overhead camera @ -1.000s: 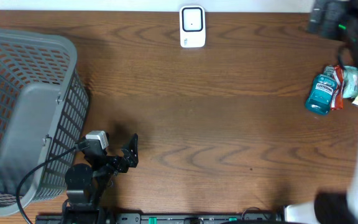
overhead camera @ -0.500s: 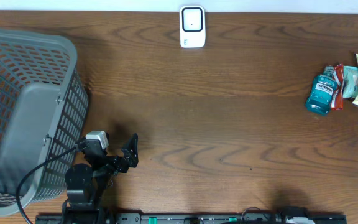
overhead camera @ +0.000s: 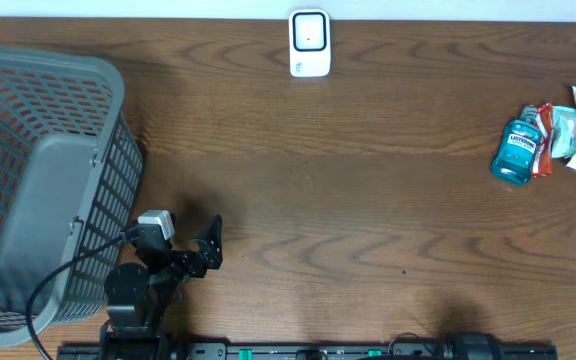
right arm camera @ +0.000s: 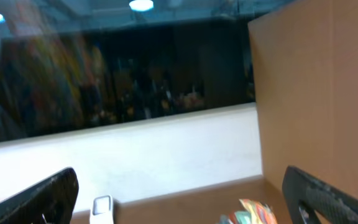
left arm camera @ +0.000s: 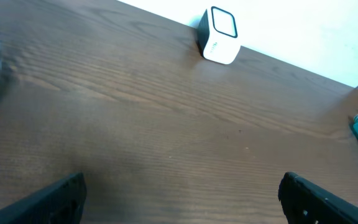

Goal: Scan the item barcode

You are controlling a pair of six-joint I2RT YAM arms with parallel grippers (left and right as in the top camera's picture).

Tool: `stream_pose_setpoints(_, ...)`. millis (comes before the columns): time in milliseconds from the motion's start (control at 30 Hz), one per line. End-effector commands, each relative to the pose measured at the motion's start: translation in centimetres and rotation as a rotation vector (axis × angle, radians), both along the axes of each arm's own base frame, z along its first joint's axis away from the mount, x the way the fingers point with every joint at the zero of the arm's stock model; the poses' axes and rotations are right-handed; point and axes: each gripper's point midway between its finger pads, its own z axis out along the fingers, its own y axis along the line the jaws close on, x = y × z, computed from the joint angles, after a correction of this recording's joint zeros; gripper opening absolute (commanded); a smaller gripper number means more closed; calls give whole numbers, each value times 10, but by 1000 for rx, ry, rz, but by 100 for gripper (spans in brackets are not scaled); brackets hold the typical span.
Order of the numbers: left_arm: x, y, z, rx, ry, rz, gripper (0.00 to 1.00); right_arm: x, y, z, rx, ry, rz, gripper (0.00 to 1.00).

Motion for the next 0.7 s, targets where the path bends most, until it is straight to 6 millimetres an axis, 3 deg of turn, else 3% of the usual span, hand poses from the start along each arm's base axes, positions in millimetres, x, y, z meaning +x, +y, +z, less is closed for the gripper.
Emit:
stream_pose_setpoints(0,0,0,3,-4,-8,-3,98,-17,-2,-35,13,46,-29,99)
stream_pose_setpoints(167,0,0,3,-4,-8,-3,98,-22,-1,-67,14,73,-46,99)
stream_pose_setpoints(300,0,0,3,-4,-8,-3,98,-7,0,-100,27,94,-68,99)
stream_pose_setpoints(500,0,0,3,-4,-8,-3,98,48,-4,-126,157,23,-55,99)
stream_pose_setpoints(667,0,0,3,-4,-8,-3,98,113,-10,-154,258,31,-40,99)
